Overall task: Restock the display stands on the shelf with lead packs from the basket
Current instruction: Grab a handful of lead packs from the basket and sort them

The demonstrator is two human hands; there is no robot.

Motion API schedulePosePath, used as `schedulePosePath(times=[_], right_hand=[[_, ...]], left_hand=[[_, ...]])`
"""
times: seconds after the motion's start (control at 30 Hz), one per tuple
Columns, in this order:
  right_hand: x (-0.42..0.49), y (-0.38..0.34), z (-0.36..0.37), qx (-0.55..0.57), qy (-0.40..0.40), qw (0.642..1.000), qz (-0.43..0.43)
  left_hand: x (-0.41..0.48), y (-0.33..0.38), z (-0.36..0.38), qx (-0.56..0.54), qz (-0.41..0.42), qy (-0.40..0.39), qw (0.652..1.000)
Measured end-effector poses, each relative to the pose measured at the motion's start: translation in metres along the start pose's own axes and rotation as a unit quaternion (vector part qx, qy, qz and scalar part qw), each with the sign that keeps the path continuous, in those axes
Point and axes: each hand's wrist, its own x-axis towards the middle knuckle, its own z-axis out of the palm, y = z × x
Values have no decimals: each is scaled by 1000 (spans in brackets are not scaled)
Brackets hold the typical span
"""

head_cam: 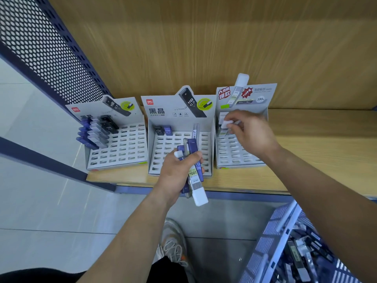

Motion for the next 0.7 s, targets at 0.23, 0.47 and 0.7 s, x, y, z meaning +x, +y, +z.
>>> schedulePosePath(times=[0.23,0.47,0.7], right_hand=[[6,6,11,-63,19,997,-38],[-6,-16,-4,-3,59,997,39],[-33,-62,-25,290,-145,919,225]], left_hand=[[-2,3,-1,3,1,0,1000],[-10,9,7,8,8,-30,999],[-31,12,32,57,30,-96,993]])
